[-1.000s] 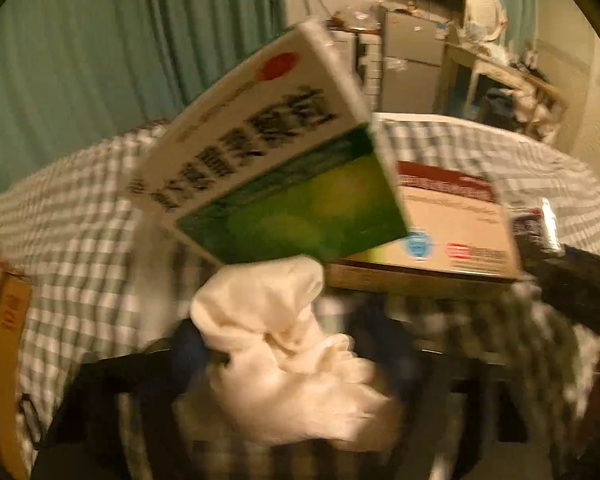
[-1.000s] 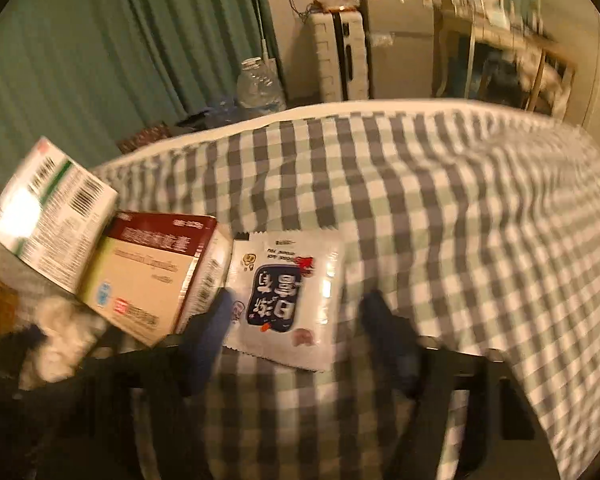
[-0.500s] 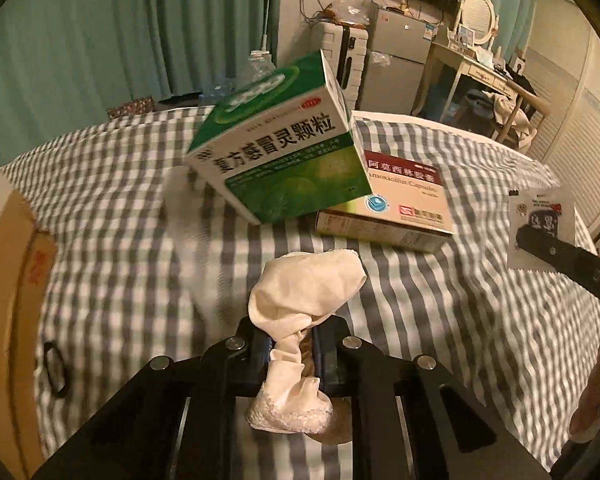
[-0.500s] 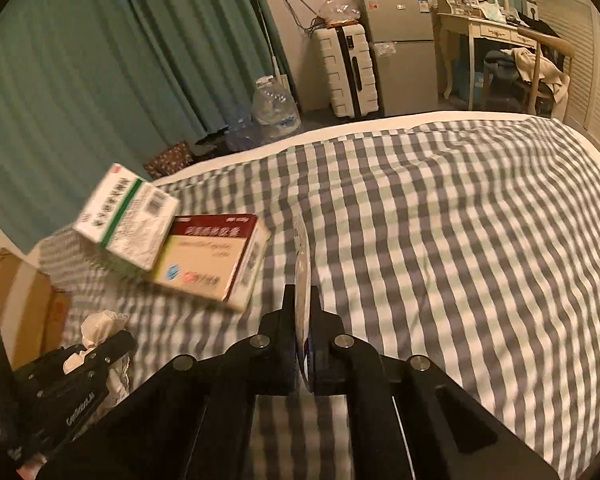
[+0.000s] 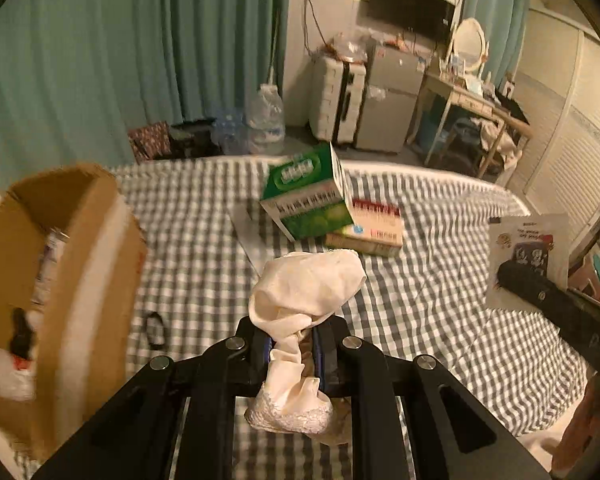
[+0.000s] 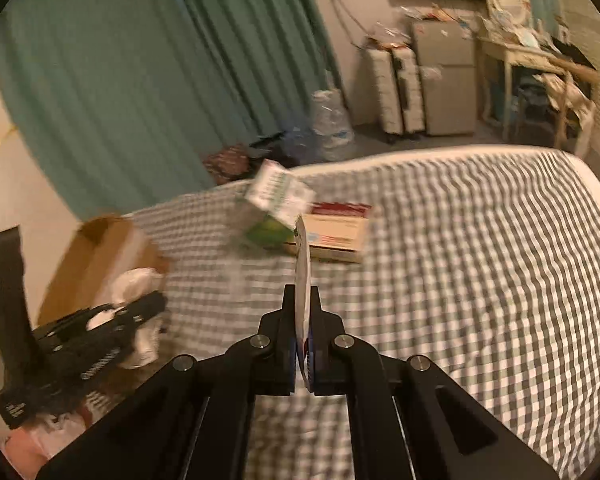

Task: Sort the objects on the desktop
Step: 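Grasp the white cloth with left tool while right tool grasps the sachet, then carry the cloth and sachet into the box and open both tools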

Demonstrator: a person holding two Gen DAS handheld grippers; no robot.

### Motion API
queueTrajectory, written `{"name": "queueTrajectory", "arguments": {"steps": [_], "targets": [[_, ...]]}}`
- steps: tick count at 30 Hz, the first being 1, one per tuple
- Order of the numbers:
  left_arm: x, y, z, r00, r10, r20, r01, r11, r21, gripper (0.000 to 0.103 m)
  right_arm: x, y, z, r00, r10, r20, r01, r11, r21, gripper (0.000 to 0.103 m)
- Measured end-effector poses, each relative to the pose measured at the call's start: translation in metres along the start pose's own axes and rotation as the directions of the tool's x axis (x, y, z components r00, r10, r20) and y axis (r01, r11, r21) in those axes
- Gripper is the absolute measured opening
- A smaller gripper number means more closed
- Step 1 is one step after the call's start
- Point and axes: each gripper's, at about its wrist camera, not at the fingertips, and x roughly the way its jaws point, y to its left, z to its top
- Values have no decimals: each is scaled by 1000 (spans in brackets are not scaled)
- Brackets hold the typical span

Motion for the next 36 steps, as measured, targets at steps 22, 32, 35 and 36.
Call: {"name": "queueTrajectory", "arguments": {"steps": [22,32,35,36], "targets": [[-116,179,27,977,184,108,-175,980,-89,15,-23,255,28,972,236,6,-221,919,-325,3],[-52,272,-23,977,208,-50,-213,961,-173,15,89,319,6,950,251,-187,-302,894,-331,4],[-34,280,-28,976,198,-89,-211,964,-163,16,111,327,1,951,236,-201,-292,901,-321,6],[-28,284,-29,978,183,-98,-197,966,-167,17,117,330,0,947,245,-209,-302,900,-314,6]]}}
